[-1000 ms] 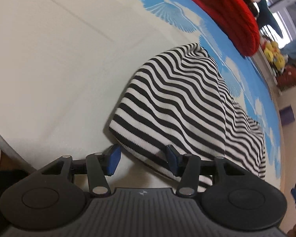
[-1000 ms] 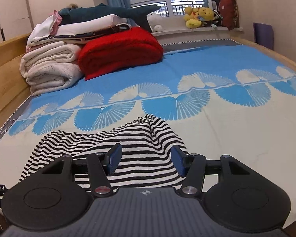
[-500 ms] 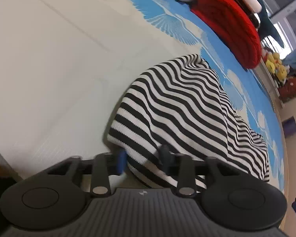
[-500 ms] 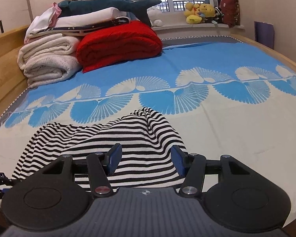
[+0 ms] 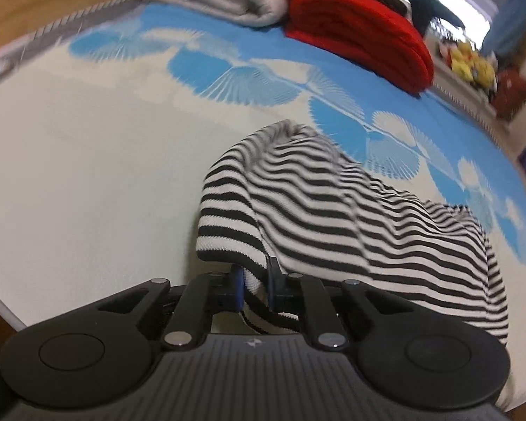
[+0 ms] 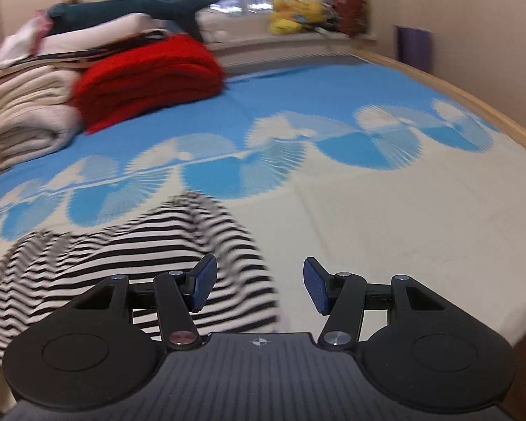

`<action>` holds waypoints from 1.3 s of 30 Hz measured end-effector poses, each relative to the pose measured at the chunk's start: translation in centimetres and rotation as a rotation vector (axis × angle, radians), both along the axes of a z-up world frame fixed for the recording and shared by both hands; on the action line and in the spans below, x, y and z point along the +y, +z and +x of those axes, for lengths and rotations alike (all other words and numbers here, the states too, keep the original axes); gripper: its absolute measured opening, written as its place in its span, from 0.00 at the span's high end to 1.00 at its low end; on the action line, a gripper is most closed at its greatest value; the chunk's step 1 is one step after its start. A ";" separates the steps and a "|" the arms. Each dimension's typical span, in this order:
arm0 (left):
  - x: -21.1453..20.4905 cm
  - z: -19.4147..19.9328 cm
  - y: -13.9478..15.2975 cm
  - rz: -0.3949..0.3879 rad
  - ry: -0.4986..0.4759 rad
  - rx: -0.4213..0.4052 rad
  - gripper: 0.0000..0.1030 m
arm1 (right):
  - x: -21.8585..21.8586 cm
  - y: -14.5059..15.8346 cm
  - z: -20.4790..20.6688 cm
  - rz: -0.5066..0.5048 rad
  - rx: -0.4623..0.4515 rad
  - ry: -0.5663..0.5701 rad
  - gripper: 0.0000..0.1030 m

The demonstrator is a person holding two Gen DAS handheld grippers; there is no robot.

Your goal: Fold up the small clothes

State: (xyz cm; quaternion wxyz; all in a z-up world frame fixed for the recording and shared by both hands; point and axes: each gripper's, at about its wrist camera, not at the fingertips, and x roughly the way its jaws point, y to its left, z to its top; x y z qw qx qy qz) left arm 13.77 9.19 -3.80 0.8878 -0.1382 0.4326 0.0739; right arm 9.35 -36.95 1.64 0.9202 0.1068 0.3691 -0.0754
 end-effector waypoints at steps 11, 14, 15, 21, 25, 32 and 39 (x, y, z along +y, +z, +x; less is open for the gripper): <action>-22.3 1.1 9.3 0.037 -0.433 -0.299 0.90 | -5.3 0.3 0.0 0.100 -0.015 -0.103 0.47; -29.6 0.5 8.2 0.029 -0.598 -0.323 0.89 | -6.7 0.3 -0.3 0.124 -0.022 -0.120 0.47; -31.8 0.6 7.2 0.025 -0.656 -0.303 0.88 | -7.3 0.2 -0.5 0.130 -0.022 -0.130 0.47; -35.8 2.4 1.5 -0.017 -0.831 -0.007 0.75 | -10.0 -0.1 -0.9 0.162 -0.015 -0.175 0.47; -30.7 2.2 4.1 0.040 -0.802 -0.061 0.64 | -11.0 -0.5 -1.0 0.227 -0.003 -0.195 0.47; -20.0 3.8 7.4 0.153 -0.709 -0.081 0.49 | -10.2 0.5 -0.7 0.328 -0.014 -0.085 0.47; -13.1 5.6 4.6 0.082 -0.611 -0.081 0.46 | -8.0 -0.1 3.7 0.332 0.013 0.148 0.47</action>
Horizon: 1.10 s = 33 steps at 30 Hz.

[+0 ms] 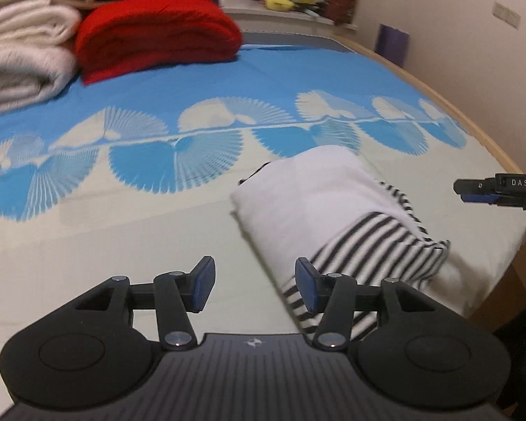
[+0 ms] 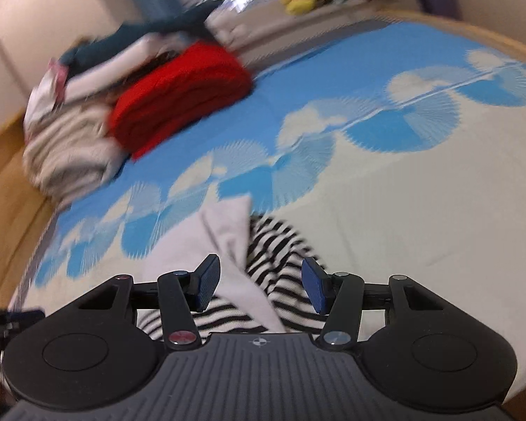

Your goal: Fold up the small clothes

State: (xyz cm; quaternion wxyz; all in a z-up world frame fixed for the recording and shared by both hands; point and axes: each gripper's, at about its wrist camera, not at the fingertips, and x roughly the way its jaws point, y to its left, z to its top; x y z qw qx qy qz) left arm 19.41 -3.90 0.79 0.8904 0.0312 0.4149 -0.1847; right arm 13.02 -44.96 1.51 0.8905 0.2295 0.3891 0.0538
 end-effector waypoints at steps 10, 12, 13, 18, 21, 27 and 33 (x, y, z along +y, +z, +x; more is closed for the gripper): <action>0.6 4.3 -3.1 -0.159 0.143 0.235 0.44 | 1.8 -4.1 4.5 0.028 0.125 0.061 0.47; -0.8 4.4 -3.9 -0.191 0.138 0.276 0.43 | 2.1 -4.5 5.1 0.011 0.138 0.054 0.47; -1.4 4.4 -4.1 -0.210 0.135 0.298 0.37 | 2.3 -4.8 5.5 0.021 0.149 0.056 0.47; -4.2 4.8 -5.1 -0.218 0.138 0.341 0.22 | 4.2 -6.5 6.7 -0.005 0.215 0.140 0.47; -5.1 4.9 -5.8 -0.222 0.168 0.365 0.22 | 5.0 -7.2 6.8 -0.052 0.231 0.175 0.47; -6.7 5.2 -6.9 -0.196 0.206 0.390 0.22 | 4.9 -6.1 5.6 -0.063 0.158 0.222 0.99; -6.8 5.1 -7.0 -0.222 0.230 0.405 0.20 | 1.0 -2.0 2.7 0.158 -0.070 0.145 1.00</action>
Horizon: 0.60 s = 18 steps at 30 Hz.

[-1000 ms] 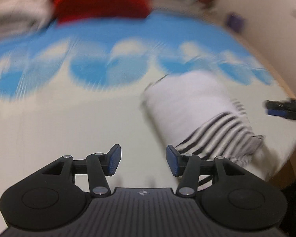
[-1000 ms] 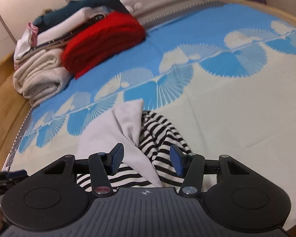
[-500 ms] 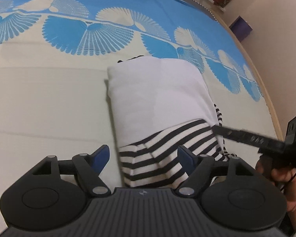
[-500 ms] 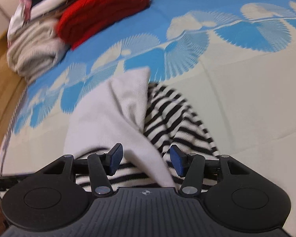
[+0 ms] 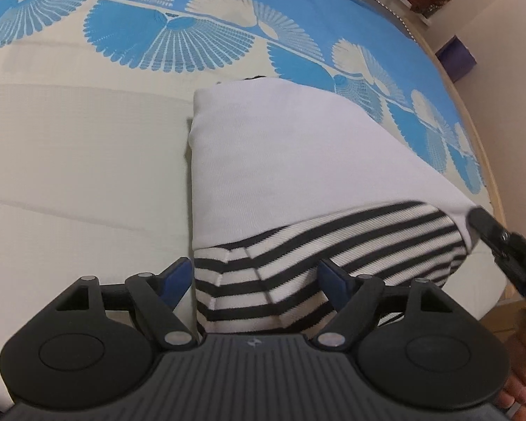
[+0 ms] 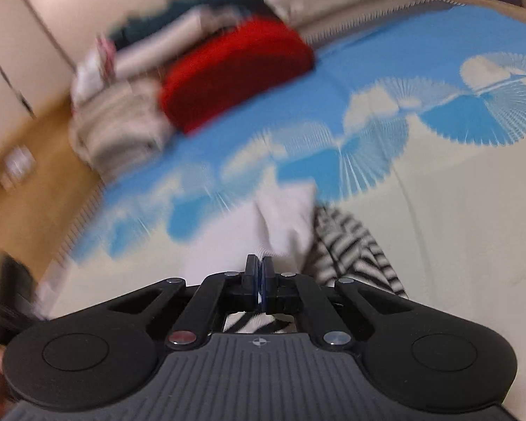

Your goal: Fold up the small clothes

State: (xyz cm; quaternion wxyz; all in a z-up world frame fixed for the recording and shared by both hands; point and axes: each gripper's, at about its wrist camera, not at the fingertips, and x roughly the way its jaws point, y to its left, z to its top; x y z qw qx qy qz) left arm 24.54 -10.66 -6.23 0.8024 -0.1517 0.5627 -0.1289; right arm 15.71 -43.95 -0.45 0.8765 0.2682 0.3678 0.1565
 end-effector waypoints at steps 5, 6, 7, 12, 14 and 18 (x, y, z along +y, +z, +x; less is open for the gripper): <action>-1.1 -0.2 -0.5 0.014 -0.067 0.022 0.19 | -2.6 -0.5 -1.2 -0.041 0.086 -0.076 1.00; -1.5 -0.3 -0.7 0.019 -0.089 0.031 0.17 | -3.4 -1.5 -1.0 -0.065 0.148 -0.110 1.00; -1.9 -0.5 -1.0 0.024 -0.109 0.039 0.17 | -3.8 -2.6 -0.6 -0.101 0.205 -0.128 1.00; -3.4 -1.0 -2.8 0.091 -0.165 0.041 0.12 | -2.3 -7.2 1.0 -0.261 0.406 -0.058 1.00; -3.3 -1.0 -3.6 0.089 -0.167 0.060 0.11 | -1.5 -7.2 1.3 -0.296 0.395 -0.056 1.00; -2.3 -1.1 -3.9 0.036 -0.149 0.087 0.18 | -1.1 -6.9 1.7 -0.310 0.394 -0.087 1.00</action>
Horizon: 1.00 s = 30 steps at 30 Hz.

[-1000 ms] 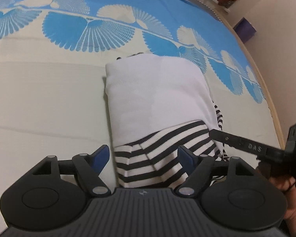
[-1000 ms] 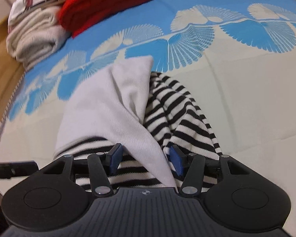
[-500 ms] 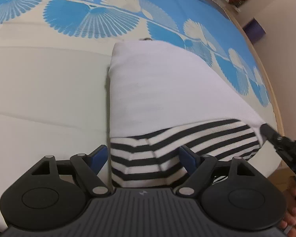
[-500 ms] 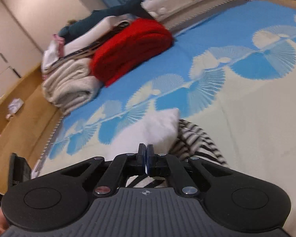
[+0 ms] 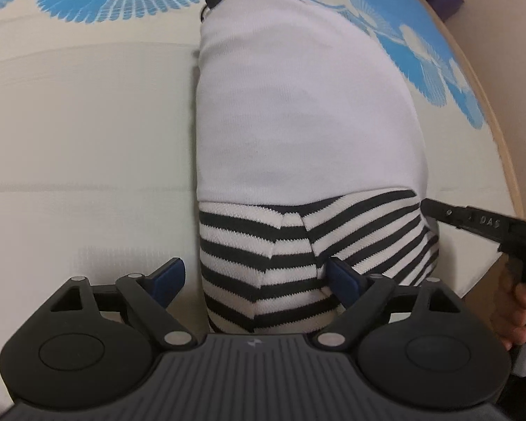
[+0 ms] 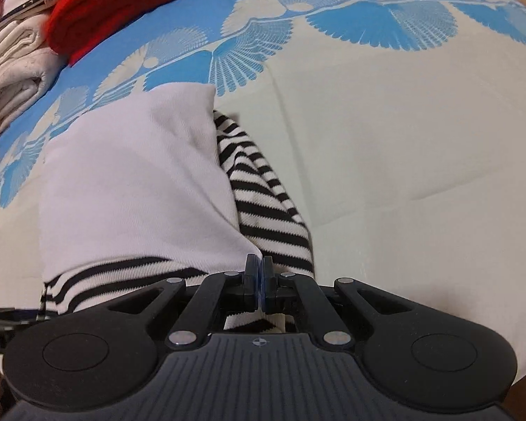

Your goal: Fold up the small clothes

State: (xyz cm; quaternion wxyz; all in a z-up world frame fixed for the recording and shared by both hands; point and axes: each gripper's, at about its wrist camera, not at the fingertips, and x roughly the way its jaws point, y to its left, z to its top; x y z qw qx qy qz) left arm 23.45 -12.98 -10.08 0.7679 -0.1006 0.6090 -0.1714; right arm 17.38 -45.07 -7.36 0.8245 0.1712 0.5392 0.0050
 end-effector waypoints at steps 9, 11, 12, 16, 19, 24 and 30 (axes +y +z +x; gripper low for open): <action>-1.1 -1.2 -0.8 0.179 -0.187 -0.061 0.21 | 0.1 0.7 0.0 -0.046 -0.068 0.006 1.00; -1.2 -1.4 -0.3 0.184 -0.195 -0.085 0.22 | 0.3 0.8 -0.1 -0.036 -0.075 0.013 1.00; -1.1 -1.3 0.0 0.178 -0.192 -0.096 0.23 | 0.4 0.9 -0.2 -0.034 -0.077 0.020 1.00; 1.4 0.5 2.3 0.026 -0.020 -0.144 0.23 | -0.1 1.8 -0.5 0.052 -0.124 -0.004 0.95; 4.0 3.1 2.6 -0.081 0.147 -0.159 0.22 | -1.3 2.7 -1.2 0.115 -0.181 -0.066 0.63; 5.6 7.7 -2.3 -0.256 0.333 0.036 0.21 | -0.5 1.2 -0.8 0.170 -0.098 0.005 0.43; 4.7 10.0 -5.2 -0.372 0.364 0.087 0.18 | 0.4 -0.7 -0.2 0.152 0.010 0.045 0.63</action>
